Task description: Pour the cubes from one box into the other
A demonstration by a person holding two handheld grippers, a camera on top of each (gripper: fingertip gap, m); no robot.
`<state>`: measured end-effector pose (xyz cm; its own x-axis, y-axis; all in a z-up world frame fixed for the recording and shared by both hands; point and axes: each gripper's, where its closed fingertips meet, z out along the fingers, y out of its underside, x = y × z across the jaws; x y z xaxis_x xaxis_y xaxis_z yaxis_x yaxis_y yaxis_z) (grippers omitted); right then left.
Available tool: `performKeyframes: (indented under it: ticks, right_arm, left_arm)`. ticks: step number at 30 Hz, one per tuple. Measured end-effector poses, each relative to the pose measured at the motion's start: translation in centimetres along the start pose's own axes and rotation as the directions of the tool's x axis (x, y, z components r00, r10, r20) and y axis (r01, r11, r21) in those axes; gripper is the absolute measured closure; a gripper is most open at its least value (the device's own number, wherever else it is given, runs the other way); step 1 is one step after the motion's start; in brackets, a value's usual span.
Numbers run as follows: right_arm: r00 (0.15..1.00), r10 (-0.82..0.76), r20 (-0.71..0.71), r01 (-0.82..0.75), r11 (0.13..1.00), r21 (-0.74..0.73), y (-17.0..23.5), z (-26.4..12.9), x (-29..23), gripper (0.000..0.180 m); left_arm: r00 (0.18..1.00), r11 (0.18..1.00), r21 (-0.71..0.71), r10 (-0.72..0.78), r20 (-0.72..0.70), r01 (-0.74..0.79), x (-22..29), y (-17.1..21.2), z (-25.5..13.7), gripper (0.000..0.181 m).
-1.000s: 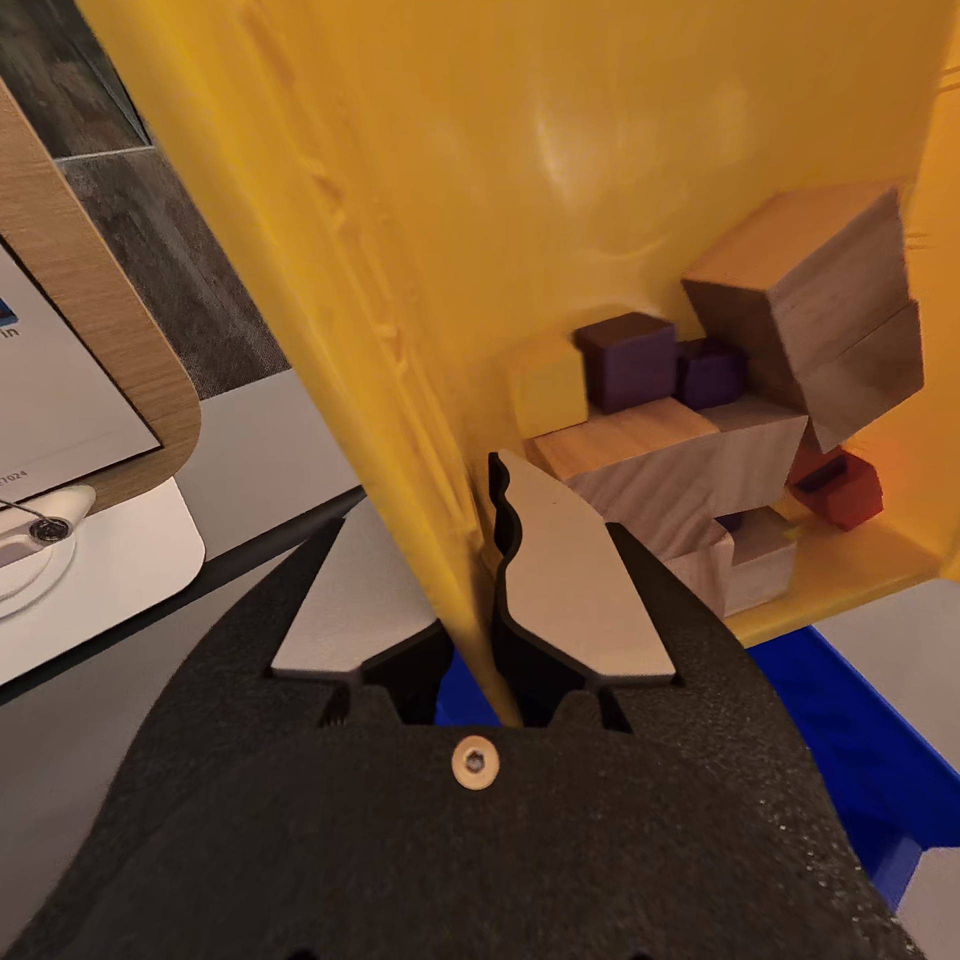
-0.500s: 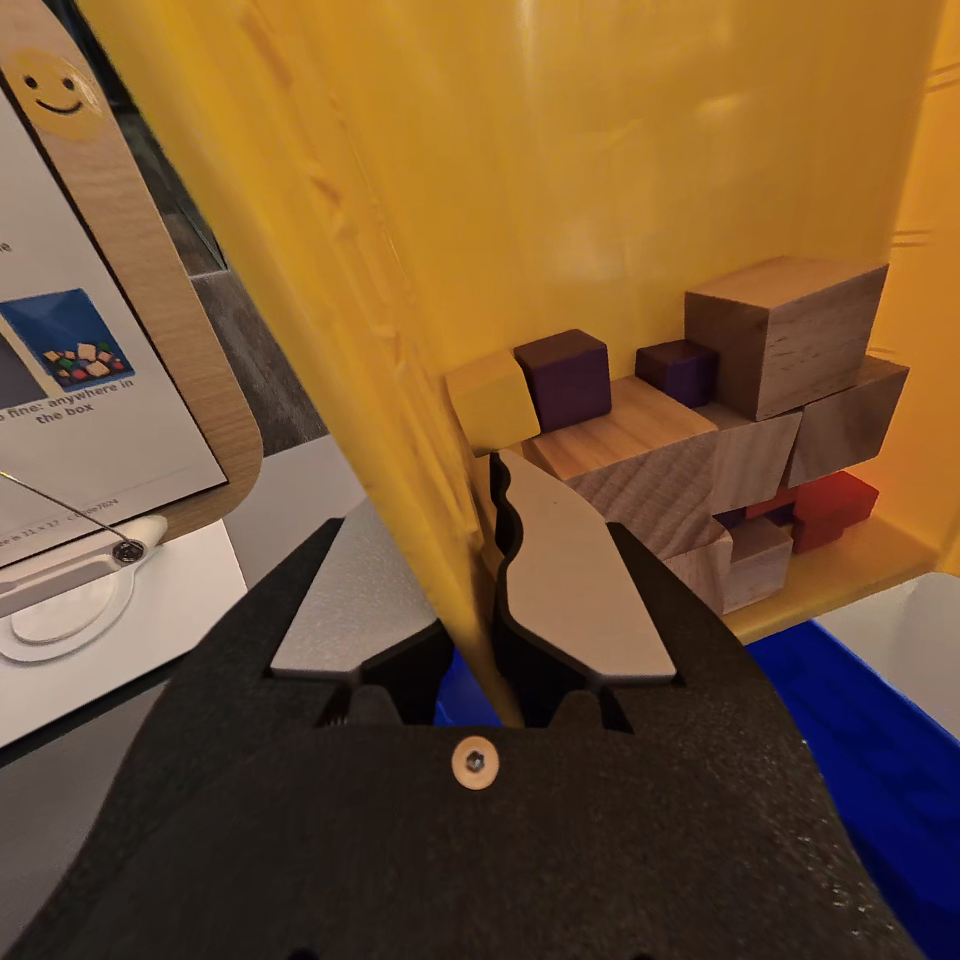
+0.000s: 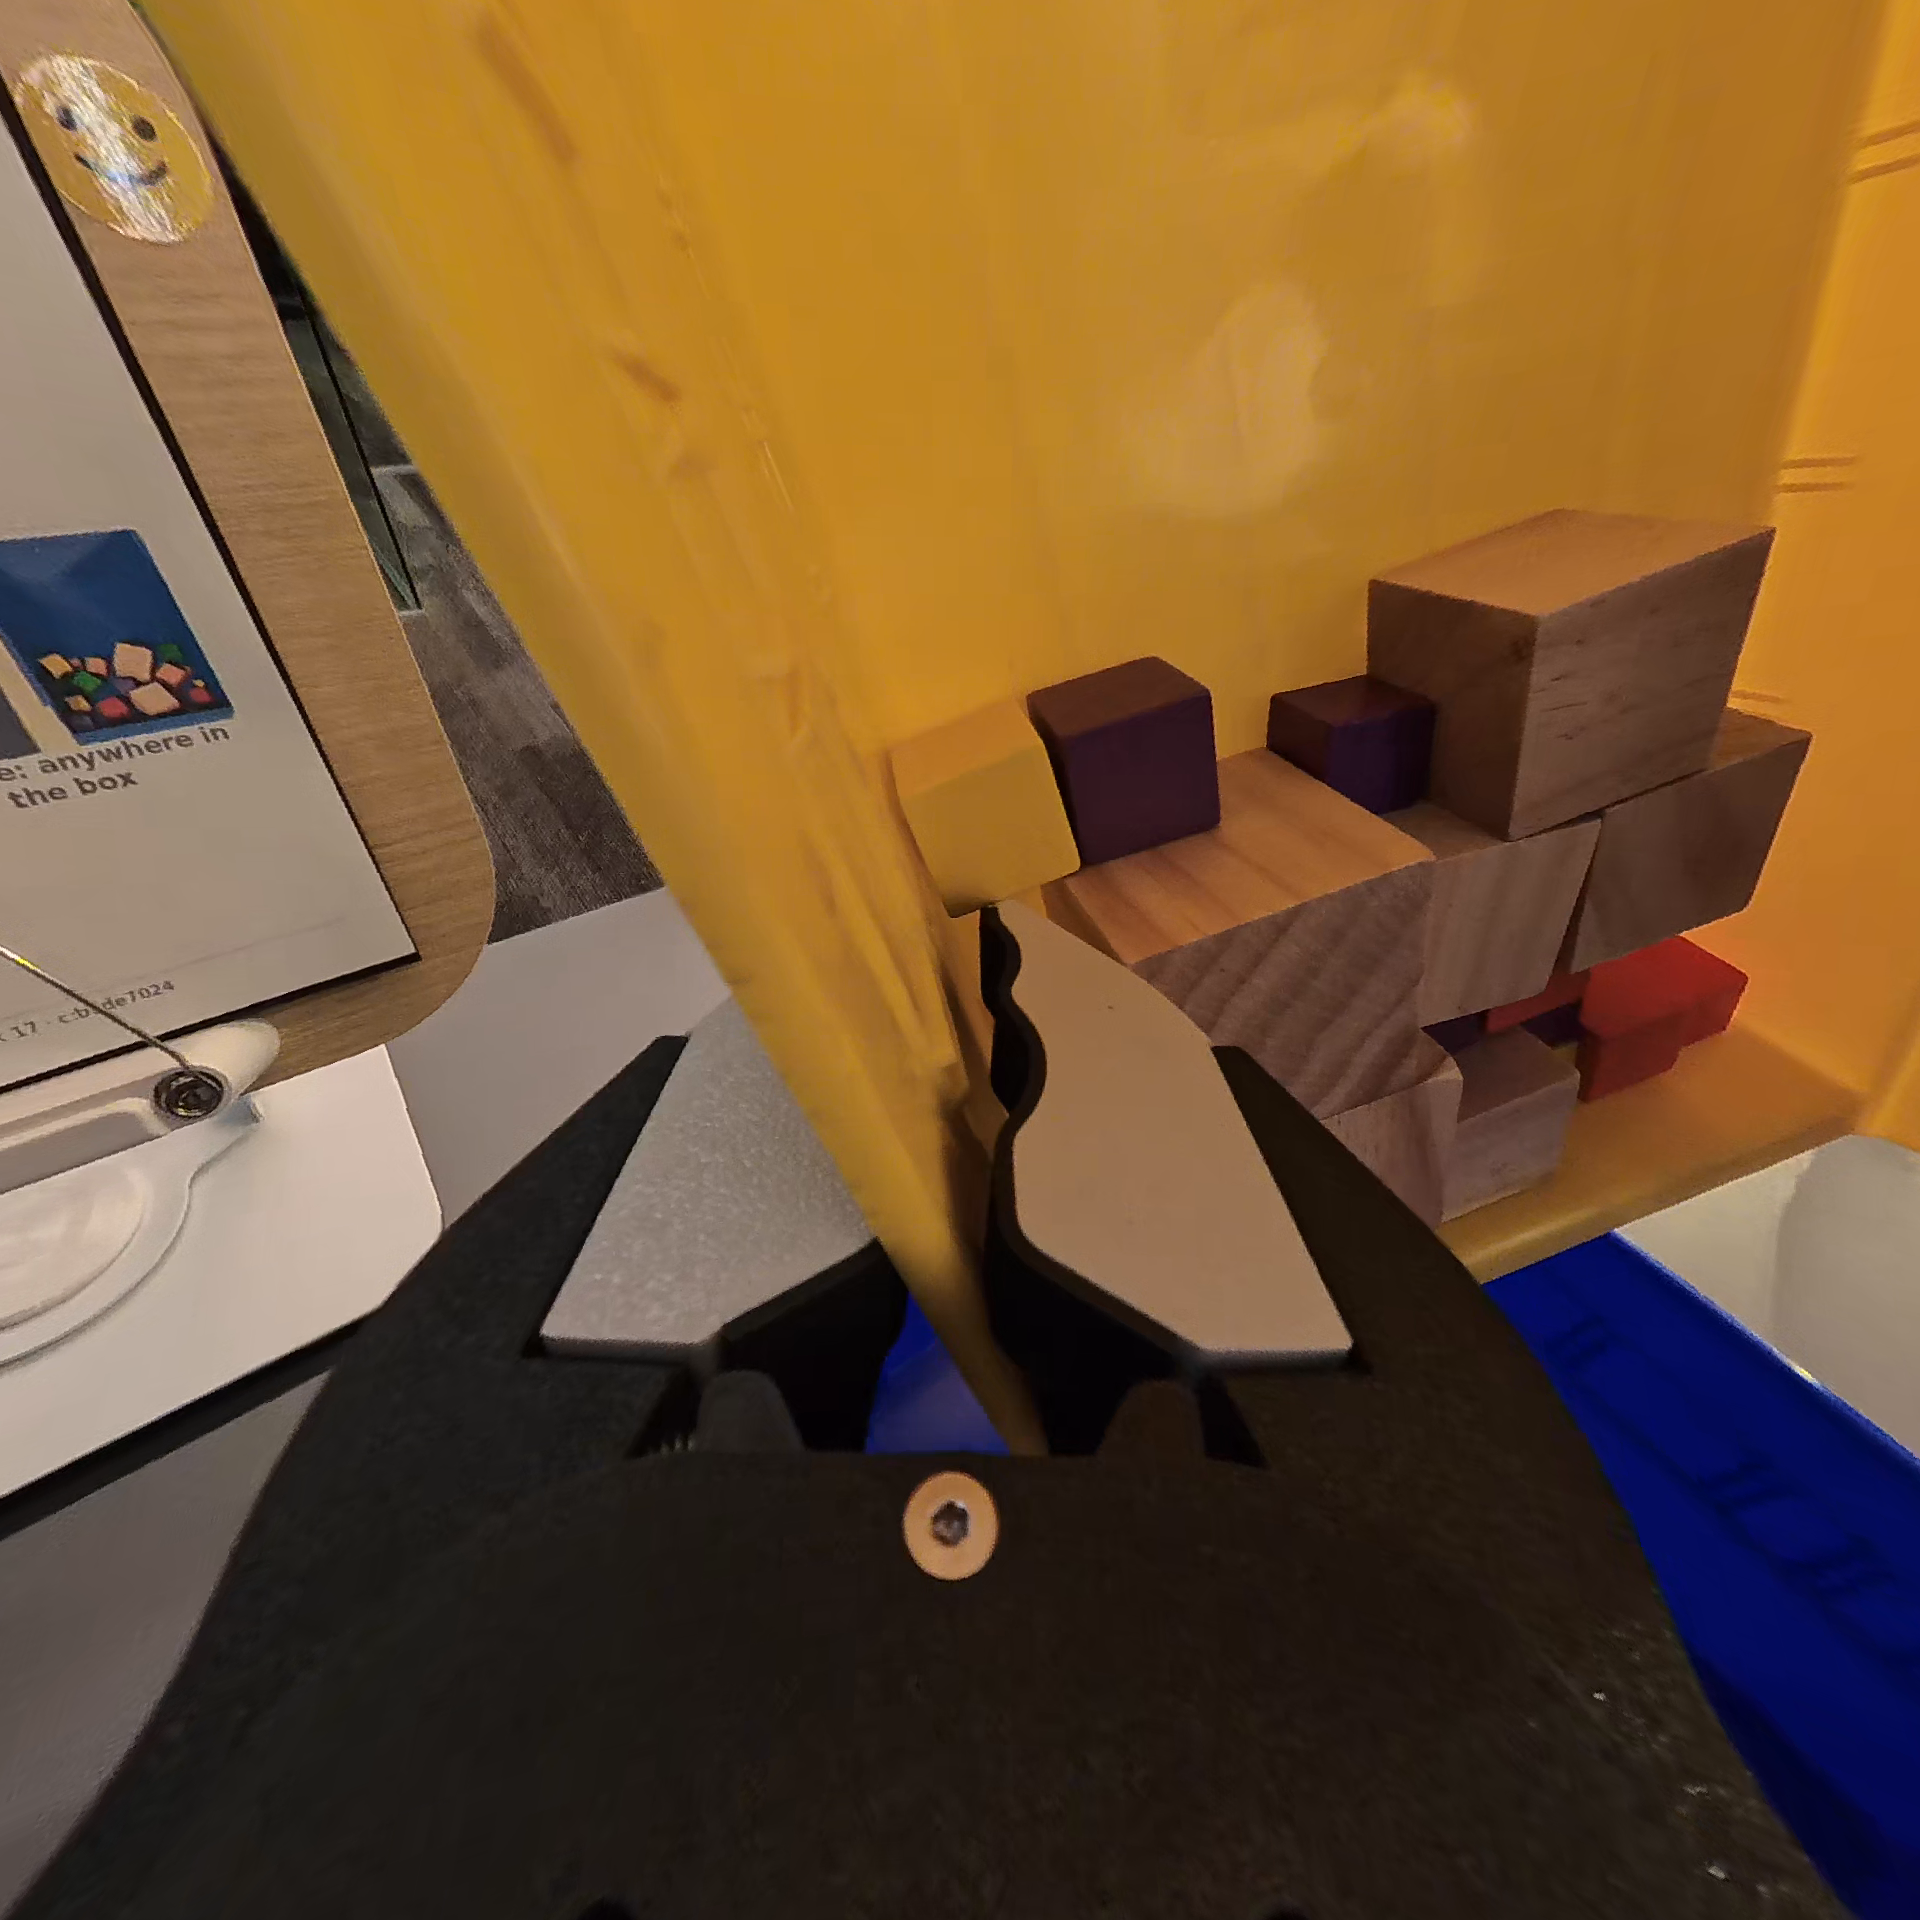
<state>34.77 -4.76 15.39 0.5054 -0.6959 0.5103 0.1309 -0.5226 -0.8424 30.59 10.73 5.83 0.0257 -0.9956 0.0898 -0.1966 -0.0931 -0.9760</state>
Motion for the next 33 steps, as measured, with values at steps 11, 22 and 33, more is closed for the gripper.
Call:
performKeyframes:
  ticks: [11,22,33]
  right_arm:
    - [0.999,-0.011,-0.038,0.017,0.986,0.166,-0.9,-1.3,0.2,0.176]
    - [0.997,0.03,-0.07,-0.008,0.958,0.286,-0.8,-3.8,-0.4,0.176]
    - [0.997,0.045,-0.07,-0.034,0.989,0.143,1.7,-1.8,-1.3,0.176]
  left_arm:
    - [0.996,0.988,0.138,0.052,0.075,-0.062,0.0,-1.6,-1.3,0.171]
    - [0.986,0.96,0.233,0.137,0.092,-0.155,0.2,-2.2,-3.0,0.17]
    - [0.991,0.993,0.082,0.071,0.113,-0.08,-0.2,0.9,-1.5,0.172]
